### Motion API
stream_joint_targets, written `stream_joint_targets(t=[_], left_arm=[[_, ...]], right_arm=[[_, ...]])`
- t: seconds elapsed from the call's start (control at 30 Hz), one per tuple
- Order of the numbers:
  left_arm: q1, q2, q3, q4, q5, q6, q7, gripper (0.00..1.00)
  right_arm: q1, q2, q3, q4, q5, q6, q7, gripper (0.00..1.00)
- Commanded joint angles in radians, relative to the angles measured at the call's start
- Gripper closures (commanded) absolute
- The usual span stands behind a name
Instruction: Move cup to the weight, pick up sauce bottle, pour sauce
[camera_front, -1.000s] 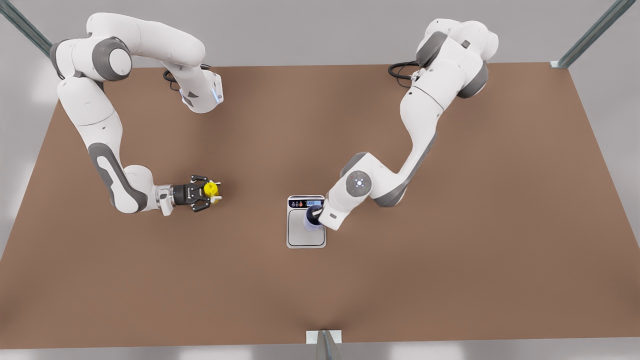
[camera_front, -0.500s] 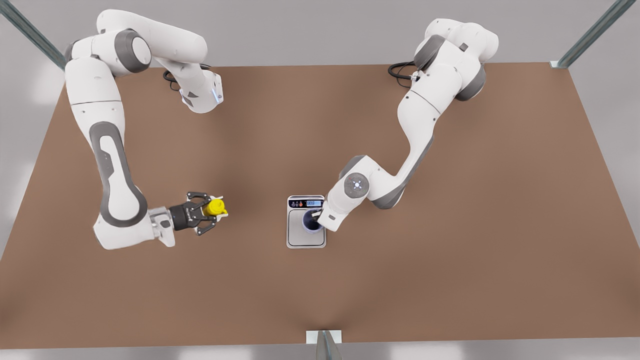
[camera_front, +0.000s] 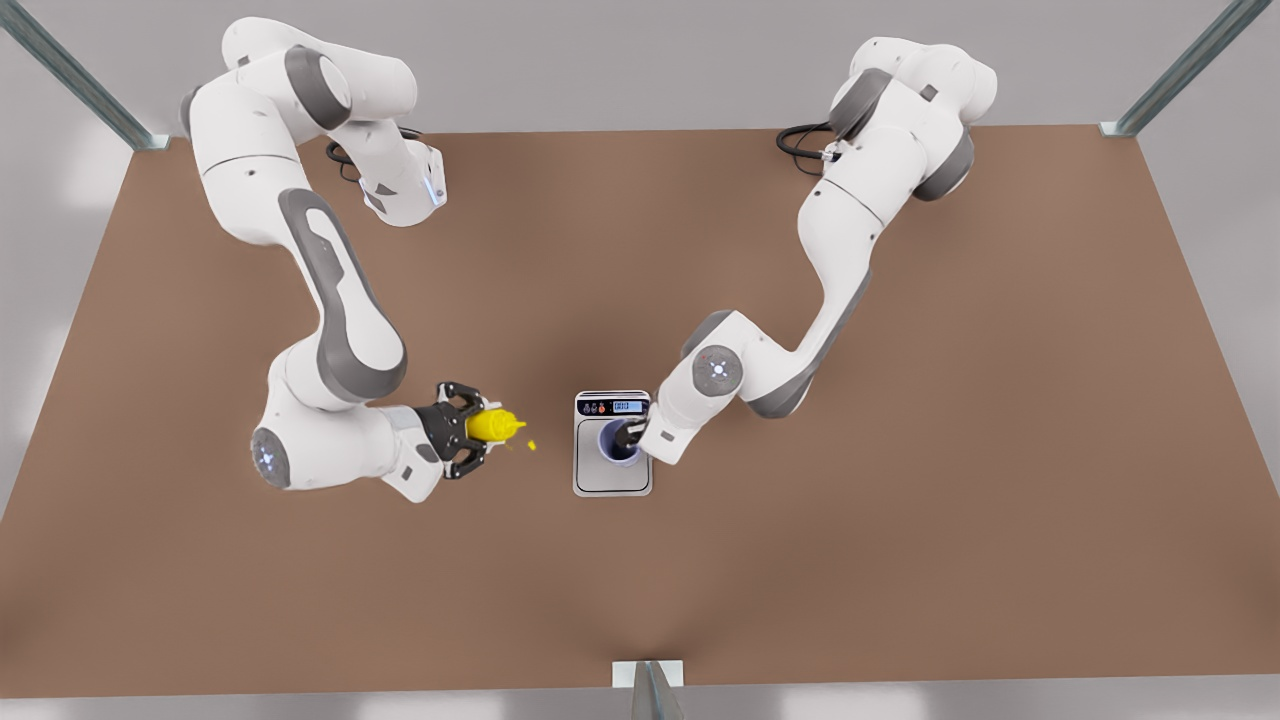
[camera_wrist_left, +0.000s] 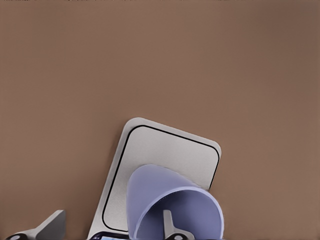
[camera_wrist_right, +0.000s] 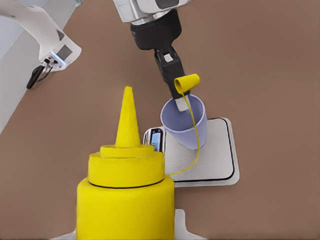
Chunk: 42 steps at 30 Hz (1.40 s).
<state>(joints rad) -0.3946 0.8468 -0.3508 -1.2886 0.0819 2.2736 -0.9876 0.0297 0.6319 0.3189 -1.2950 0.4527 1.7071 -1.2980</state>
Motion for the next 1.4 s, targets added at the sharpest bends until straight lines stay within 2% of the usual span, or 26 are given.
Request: stream_joint_targets(t=[0.0,0.07,0.1,0.13,0.2,0.27,0.3,0.33,0.37,0.4,0.43,0.47,0.5,0.67,0.83,0.93,1.07,1.23,1.37], left_arm=[[0.005,-0.006,0.001,0.006,-0.007,-0.003,0.0,0.01],[0.045,-0.048,-0.002,0.008,-0.028,-0.011,-0.011,0.01],[0.111,-0.126,-0.002,0.008,-0.082,-0.089,-0.008,0.01],[0.21,-0.205,-0.002,0.038,-0.132,-0.221,-0.008,0.01],[0.491,-0.245,-0.007,0.23,-0.191,-0.581,0.012,0.0],[0.646,-0.245,-0.002,0.253,-0.139,-0.808,0.548,0.0],[0.637,-0.25,-0.007,0.253,0.048,-0.894,0.785,0.0],[0.611,-0.294,-0.001,0.253,0.068,-0.919,0.797,0.0],[0.487,-0.397,0.116,0.2,0.087,-0.918,0.788,0.0],[0.456,-0.428,0.158,0.149,0.056,-0.908,0.79,0.0],[0.459,-0.433,0.159,0.128,0.044,-0.885,0.793,0.0],[0.459,-0.525,0.162,-0.018,0.042,-0.783,0.79,0.0],[0.454,-0.568,0.182,-0.095,0.033,-0.732,0.79,0.0],[0.456,-0.565,0.19,-0.101,0.012,-0.718,0.793,0.0],[0.459,-0.557,0.19,-0.1,0.013,-0.717,0.793,0.0],[0.459,-0.557,0.19,-0.1,0.013,-0.717,0.793,0.0],[0.458,-0.571,0.19,-0.098,0.012,-0.717,0.79,0.0],[0.454,-0.606,0.19,-0.1,-0.001,-0.718,0.793,0.0],[0.454,-0.6,0.19,-0.1,0.001,-0.718,0.793,0.0]], right_arm=[[0.003,0.002,0.0,0.006,-0.008,0.002,0.014,0.5],[0.019,0.003,0.0,0.009,-0.043,0.034,0.065,0.5],[0.033,0.003,0.0,0.009,-0.046,0.048,0.069,0.5],[0.045,0.005,-0.003,0.011,-0.048,0.068,0.072,0.5],[0.078,0.028,-0.006,0.045,-0.08,0.088,0.123,0.5],[0.122,0.045,-0.018,0.066,-0.108,0.131,0.183,0.5],[0.148,0.058,-0.021,0.085,-0.109,0.146,0.204,0.5],[0.16,0.06,-0.021,0.088,-0.109,0.161,0.207,0.5],[0.179,0.06,-0.021,0.091,-0.109,0.163,0.21,0.5],[0.194,0.06,-0.021,0.091,-0.109,0.184,0.213,0.5],[0.219,0.06,-0.021,0.091,-0.109,0.203,0.259,0.5],[0.231,0.06,-0.021,0.089,-0.109,0.213,0.263,0.5],[0.237,0.061,-0.021,0.089,-0.109,0.215,0.266,0.5],[0.21,0.057,-0.018,0.088,-0.101,0.212,0.26,0.5],[-0.008,0.052,-0.008,0.085,0.106,-0.049,0.095,0.5],[-0.145,0.052,-0.008,0.065,0.254,-0.198,-0.162,0.5],[-0.251,0.065,-0.009,-0.098,0.438,-0.207,-0.559,0.5],[-0.301,0.318,-0.009,-0.142,0.578,-0.222,-0.998,0.5],[-0.301,0.365,-0.009,-0.136,0.647,-0.265,-1.047,0.5]])
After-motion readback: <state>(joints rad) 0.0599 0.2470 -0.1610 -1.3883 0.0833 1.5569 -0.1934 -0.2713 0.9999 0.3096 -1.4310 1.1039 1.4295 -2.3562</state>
